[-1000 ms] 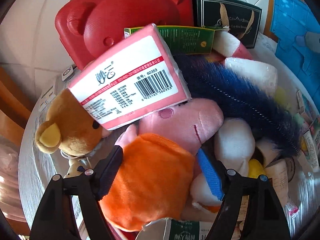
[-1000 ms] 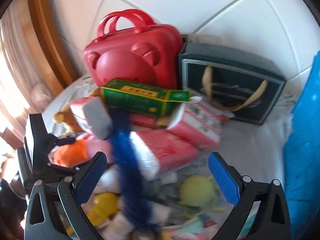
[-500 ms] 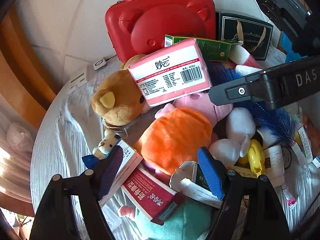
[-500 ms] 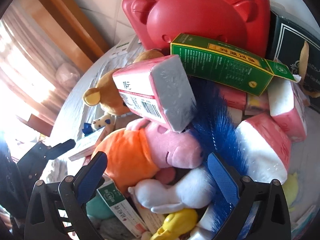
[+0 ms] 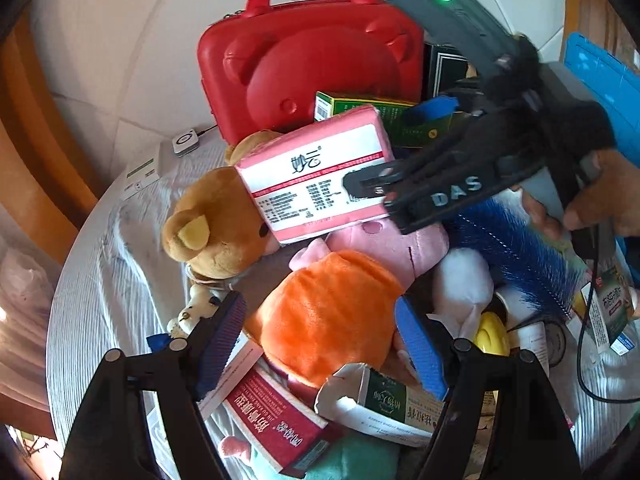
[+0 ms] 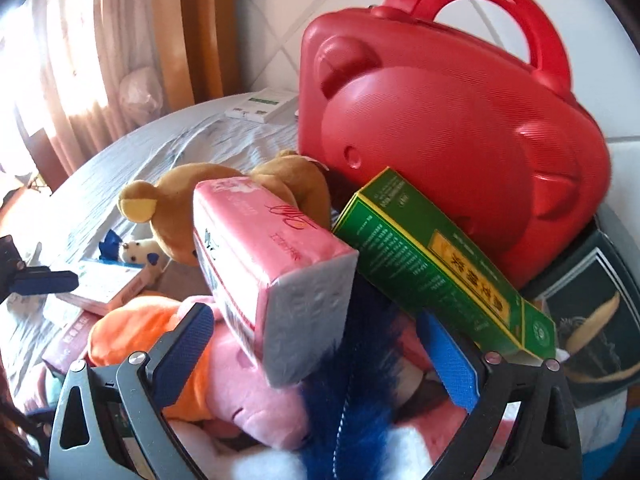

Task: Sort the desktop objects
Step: 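Grasp the pink tissue pack with the right gripper and lift it, then grasp the orange-shirted pig plush with the left gripper while the right gripper holds the tissue pack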

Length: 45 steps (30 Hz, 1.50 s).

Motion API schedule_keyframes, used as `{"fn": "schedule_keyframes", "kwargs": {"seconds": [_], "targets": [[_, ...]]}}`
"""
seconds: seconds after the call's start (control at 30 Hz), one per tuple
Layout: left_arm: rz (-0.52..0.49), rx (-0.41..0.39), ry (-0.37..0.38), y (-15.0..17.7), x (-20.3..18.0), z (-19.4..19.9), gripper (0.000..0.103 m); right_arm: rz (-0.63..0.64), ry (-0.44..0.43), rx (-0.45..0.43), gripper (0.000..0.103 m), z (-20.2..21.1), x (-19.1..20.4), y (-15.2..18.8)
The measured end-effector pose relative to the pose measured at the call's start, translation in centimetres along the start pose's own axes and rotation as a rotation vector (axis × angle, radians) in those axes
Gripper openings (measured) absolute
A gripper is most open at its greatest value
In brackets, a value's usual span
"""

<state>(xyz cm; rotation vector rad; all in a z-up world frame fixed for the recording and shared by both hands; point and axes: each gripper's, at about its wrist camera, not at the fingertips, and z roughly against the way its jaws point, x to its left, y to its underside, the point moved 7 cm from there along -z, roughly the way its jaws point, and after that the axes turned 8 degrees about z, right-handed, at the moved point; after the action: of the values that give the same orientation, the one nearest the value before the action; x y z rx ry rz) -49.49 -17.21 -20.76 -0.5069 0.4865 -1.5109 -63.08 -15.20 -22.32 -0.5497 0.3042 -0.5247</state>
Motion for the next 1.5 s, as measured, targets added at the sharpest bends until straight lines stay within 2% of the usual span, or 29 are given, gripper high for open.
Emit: {"fn": "schedule_keyframes", "kwargs": {"seconds": [0.07, 0.13, 0.17, 0.2, 0.23, 0.3, 0.47, 0.77, 0.9, 1.0, 1.07, 1.13, 1.17, 1.3, 1.4, 1.43, 1.5], "targets": [[-0.022, 0.018, 0.013, -0.2, -0.5, -0.9, 0.076, 0.014, -0.046, 0.020, 0.102, -1.2, 0.4, -0.4], [-0.029, 0.032, 0.042, -0.4, -0.8, -1.7, 0.076, 0.046, -0.034, 0.018, 0.102, -1.9, 0.7, -0.6], [-0.025, 0.043, 0.054, -0.5, -0.8, -2.2, 0.076, 0.063, -0.038, 0.017, 0.096, -2.1, 1.0, -0.5], [-0.025, 0.055, 0.060, -0.5, -0.8, -2.7, 0.076, 0.078, -0.050, 0.012, 0.068, -2.3, 1.3, -0.6], [-0.031, 0.062, 0.067, -0.5, -0.9, -3.1, 0.076, 0.087, -0.087, 0.012, 0.058, -2.4, 1.7, -0.6], [-0.049, 0.082, 0.072, -0.3, -1.1, -3.9, 0.076, 0.099, -0.070, 0.009, 0.055, -2.0, 1.9, -0.6], [-0.117, 0.134, 0.056, 0.1, -1.5, -6.3, 0.076, 0.041, -0.011, -0.061, 0.055, 1.8, 0.7, -0.2], [-0.168, 0.185, 0.101, 0.4, -2.9, -8.4, 0.076, -0.064, 0.094, -0.174, 0.055, 8.9, -2.1, 0.3], [-0.160, 0.176, 0.107, 0.6, -3.0, -7.4, 0.058, -0.116, 0.130, -0.214, 0.055, 12.4, -3.2, 1.2], [-0.127, 0.163, 0.123, 0.4, -2.6, -6.3, 0.044, -0.144, 0.158, -0.242, 0.055, 14.6, -3.7, 1.7], [-0.096, 0.152, 0.133, -0.1, -2.0, -5.7, 0.030, -0.165, 0.170, -0.254, 0.055, 15.8, -4.2, 2.0], [-0.075, 0.145, 0.141, -0.4, -1.5, -5.7, 0.022, -0.176, 0.181, -0.265, 0.055, 16.7, -4.4, 2.0], [-0.067, 0.141, 0.142, -0.5, -1.7, -5.3, 0.018, -0.181, 0.187, -0.269, 0.055, 17.2, -4.4, 2.1], [-0.064, 0.140, 0.142, -0.5, -1.7, -4.8, 0.016, -0.188, 0.188, -0.282, 0.055, 18.1, -4.2, 2.2], [-0.062, 0.124, 0.145, -0.7, -1.8, -4.0, 0.004, -0.193, 0.184, -0.294, 0.055, 18.7, -4.1, 2.2], [-0.054, 0.117, 0.170, -0.8, -1.9, -3.4, 0.001, -0.194, 0.185, -0.296, 0.055, 18.8, -4.0, 2.2], [-0.060, 0.106, 0.161, -1.0, -1.6, -3.0, 0.001, -0.199, 0.185, -0.304, 0.055, 19.1, -4.0, 2.3]]}}
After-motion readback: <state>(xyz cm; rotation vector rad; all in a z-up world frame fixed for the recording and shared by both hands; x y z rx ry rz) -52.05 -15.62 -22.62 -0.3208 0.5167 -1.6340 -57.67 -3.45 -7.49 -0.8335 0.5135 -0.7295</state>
